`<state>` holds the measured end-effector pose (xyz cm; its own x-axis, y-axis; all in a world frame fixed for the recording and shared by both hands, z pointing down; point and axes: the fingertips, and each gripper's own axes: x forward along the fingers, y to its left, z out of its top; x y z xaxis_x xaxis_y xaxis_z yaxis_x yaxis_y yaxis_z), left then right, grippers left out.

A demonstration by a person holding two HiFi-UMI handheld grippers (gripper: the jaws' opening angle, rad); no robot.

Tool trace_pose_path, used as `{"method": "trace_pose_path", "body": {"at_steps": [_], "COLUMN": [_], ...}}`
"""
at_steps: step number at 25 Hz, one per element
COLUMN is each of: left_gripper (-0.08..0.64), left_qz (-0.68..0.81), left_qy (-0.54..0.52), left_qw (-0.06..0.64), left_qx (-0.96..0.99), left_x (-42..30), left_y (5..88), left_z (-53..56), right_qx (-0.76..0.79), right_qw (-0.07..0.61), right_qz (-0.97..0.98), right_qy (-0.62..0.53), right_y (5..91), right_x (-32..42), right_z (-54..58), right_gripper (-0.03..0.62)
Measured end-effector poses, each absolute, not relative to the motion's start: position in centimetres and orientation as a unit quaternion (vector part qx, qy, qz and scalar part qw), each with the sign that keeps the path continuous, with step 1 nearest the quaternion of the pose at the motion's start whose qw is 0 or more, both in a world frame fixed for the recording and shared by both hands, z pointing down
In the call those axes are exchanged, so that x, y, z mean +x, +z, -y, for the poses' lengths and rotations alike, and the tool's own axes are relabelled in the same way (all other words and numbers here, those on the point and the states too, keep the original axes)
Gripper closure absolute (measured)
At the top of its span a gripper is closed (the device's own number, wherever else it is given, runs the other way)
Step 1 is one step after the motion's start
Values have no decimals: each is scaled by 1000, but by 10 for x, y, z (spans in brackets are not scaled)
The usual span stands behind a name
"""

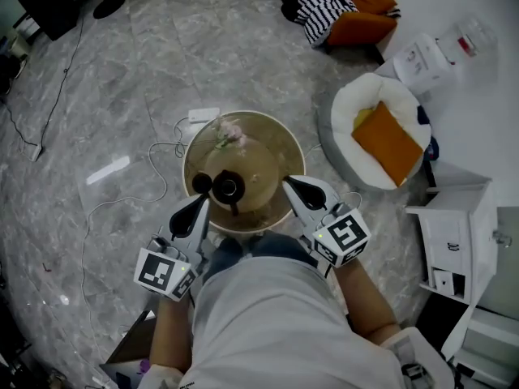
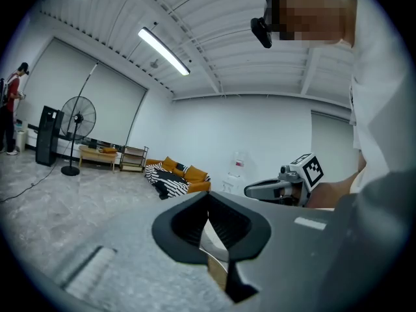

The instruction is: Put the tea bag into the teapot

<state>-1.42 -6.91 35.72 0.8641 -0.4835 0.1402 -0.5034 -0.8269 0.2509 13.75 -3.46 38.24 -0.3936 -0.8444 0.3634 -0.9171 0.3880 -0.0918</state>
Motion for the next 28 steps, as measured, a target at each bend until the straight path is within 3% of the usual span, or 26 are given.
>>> {"method": "trace_pose_path", "body": {"at_steps": [12, 28], "left_gripper": [552, 552], "left_qz": [241, 245], "left_qy": [-3, -9], "left_qw": [79, 68], "left_qx": [967, 967], "left_x": [19, 28], "left_y": [297, 290], "left_z": [76, 76], "right_qx": [565, 566], "right_qw": [84, 59], "right_qz": [818, 820], "right_qy": [73, 66], "right_y": [315, 310], "right_x": [173, 181], "right_z": [22, 26], "right_gripper": [589, 589]}}
